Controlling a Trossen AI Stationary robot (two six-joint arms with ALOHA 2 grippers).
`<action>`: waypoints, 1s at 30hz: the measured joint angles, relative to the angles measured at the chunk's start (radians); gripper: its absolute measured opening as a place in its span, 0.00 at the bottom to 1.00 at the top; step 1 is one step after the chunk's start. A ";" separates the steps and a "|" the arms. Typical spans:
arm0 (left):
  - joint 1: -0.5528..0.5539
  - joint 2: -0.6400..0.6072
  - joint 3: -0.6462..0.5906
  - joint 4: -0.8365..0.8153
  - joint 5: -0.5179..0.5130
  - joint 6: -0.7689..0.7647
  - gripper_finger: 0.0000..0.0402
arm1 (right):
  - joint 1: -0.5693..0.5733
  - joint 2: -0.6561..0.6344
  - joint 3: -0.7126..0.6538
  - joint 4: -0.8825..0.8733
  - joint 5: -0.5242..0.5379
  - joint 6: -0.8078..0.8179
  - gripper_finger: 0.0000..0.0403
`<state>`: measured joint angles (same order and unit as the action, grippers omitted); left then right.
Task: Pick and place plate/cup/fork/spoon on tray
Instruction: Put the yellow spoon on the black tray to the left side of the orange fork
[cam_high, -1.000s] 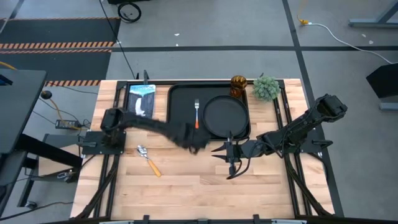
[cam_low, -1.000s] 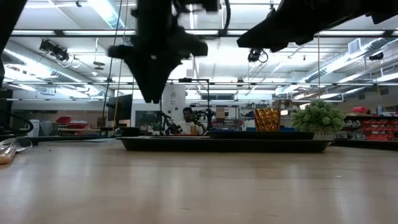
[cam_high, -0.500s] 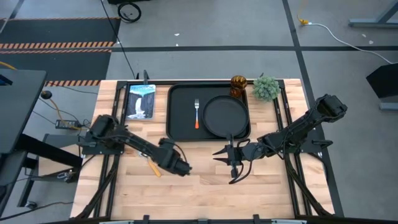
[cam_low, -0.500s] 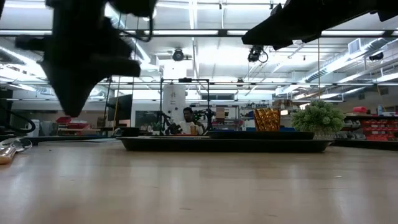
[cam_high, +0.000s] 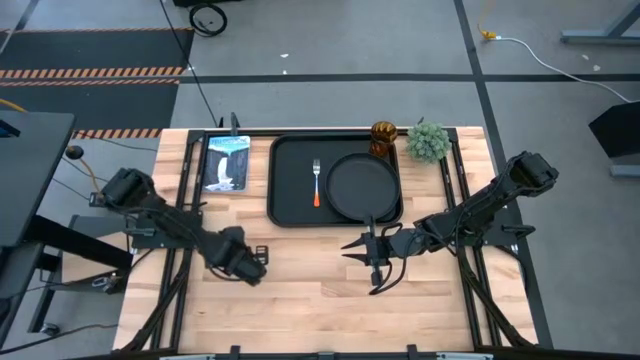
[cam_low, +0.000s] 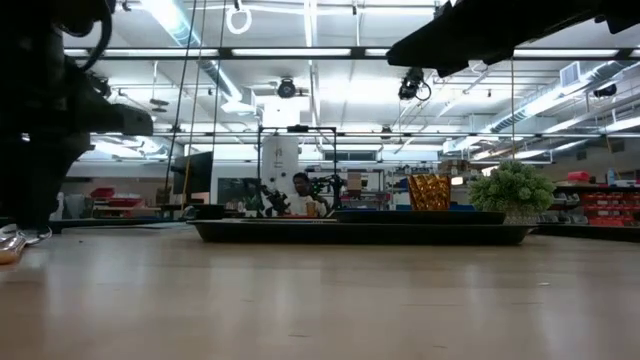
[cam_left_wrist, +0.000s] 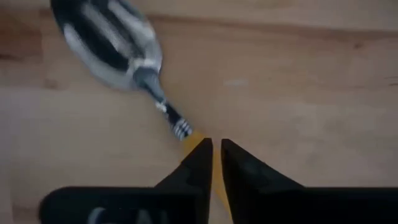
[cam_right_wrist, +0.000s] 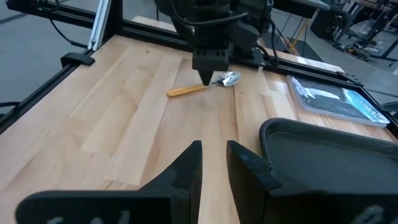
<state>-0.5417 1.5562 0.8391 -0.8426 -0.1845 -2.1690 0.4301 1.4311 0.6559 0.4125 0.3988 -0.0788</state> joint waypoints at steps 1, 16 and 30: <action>-0.006 0.000 0.000 0.001 0.007 -0.010 0.12 | 0.000 0.000 0.000 0.003 0.000 0.000 0.20; -0.014 0.058 0.002 -0.021 0.073 -0.091 0.35 | 0.001 0.000 0.000 0.001 -0.007 0.000 0.20; 0.013 0.114 0.004 0.008 0.130 0.096 0.23 | 0.001 0.000 0.000 0.005 -0.009 0.000 0.20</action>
<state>-0.5289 1.6699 0.8429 -0.8348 -0.0544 -2.0725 0.4309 1.4311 0.6559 0.4172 0.3896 -0.0791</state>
